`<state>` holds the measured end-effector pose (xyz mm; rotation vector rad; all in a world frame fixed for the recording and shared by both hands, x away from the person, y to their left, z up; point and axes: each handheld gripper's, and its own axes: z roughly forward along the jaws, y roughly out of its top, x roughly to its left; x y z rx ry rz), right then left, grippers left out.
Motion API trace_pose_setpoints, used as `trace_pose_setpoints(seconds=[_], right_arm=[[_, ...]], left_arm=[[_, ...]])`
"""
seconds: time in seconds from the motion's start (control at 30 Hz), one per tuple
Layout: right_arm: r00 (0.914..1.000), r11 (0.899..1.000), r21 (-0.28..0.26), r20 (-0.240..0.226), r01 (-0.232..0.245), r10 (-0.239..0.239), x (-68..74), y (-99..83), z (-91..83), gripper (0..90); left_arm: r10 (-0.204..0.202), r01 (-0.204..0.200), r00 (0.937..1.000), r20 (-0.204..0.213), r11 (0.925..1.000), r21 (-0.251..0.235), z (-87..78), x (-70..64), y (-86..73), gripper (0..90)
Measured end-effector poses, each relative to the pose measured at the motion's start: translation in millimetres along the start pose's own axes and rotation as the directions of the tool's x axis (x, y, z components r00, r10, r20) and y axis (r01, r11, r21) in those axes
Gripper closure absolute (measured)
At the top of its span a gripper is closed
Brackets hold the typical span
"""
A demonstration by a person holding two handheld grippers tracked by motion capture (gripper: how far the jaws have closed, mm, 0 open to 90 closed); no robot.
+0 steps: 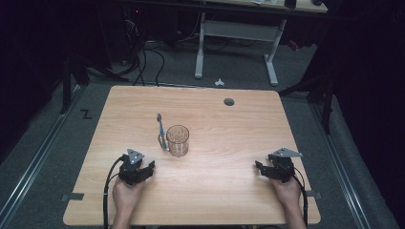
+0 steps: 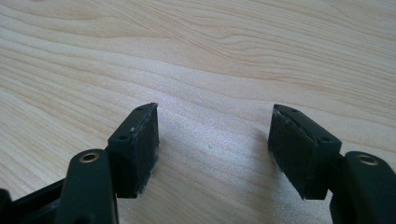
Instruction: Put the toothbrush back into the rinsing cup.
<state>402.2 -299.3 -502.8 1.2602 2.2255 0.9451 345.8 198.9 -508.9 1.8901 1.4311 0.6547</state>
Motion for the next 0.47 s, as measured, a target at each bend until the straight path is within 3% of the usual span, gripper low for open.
trace_pose_setpoints(seconds=[0.47], right_arm=[[1.0000,1.000,0.000,-0.001,0.000,0.000,0.0,-0.1,0.0,34.0]], left_arm=[[-0.022,0.022,0.9997,-0.012,0.9997,0.005,0.6,0.3,0.1,38.2]])
